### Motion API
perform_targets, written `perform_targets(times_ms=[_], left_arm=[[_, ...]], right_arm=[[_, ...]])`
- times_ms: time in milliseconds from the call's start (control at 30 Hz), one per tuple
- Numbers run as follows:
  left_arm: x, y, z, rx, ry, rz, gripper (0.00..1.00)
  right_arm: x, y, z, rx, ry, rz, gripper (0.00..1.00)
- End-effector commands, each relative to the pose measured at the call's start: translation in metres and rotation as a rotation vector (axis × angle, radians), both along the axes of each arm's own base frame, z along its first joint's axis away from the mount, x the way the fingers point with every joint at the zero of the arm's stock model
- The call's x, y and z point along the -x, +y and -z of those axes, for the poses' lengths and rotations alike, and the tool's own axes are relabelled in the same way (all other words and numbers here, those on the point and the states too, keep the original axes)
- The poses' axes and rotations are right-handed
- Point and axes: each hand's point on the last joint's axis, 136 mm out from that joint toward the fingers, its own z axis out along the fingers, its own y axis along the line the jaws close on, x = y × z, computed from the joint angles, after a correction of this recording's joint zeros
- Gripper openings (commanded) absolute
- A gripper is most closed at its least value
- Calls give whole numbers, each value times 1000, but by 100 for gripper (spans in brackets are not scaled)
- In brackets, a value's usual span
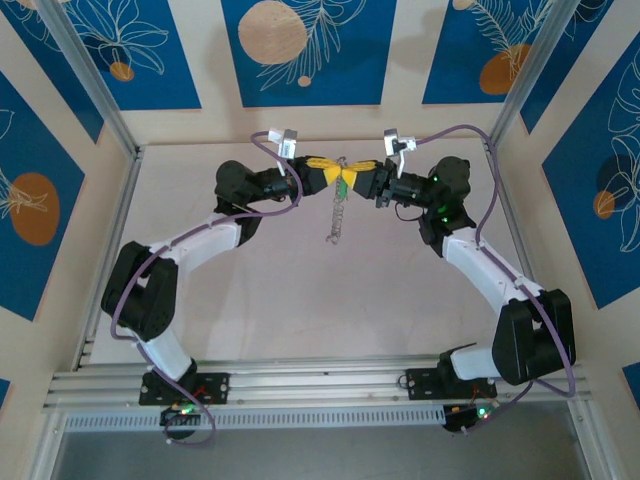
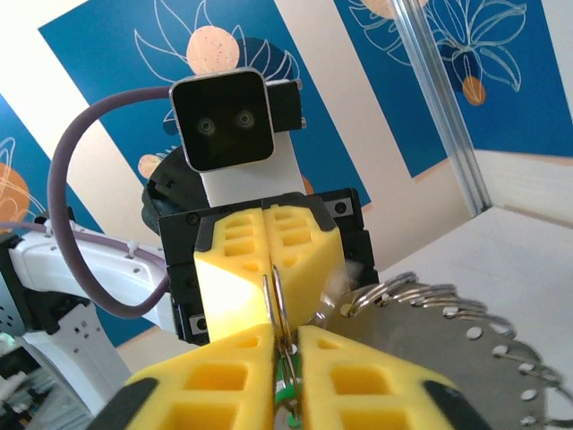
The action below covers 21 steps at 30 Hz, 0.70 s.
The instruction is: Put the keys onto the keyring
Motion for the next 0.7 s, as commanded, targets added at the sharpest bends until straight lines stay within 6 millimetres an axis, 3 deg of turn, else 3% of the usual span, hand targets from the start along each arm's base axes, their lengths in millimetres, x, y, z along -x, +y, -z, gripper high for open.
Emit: perform_targets(times_ms=[0,167,467,500,667], left_arm=[[6,-1,-12,30,-67,0,0],[5,-1,-10,27,-61,3,0],[6,-1,-10,19,-67,11,0],[6,0,-10,13,-70,9,2],[1,14,-10,-19,-93,-20,31]], right_arm=[[7,0,-3,-3,-21,9,8],[7,0,-6,-8,-27,8,0],[6,-1,-11,2,-45,5,0],[6,0,-11,11,-48,4,0],[7,-3,-10,82,-40,-15,0]])
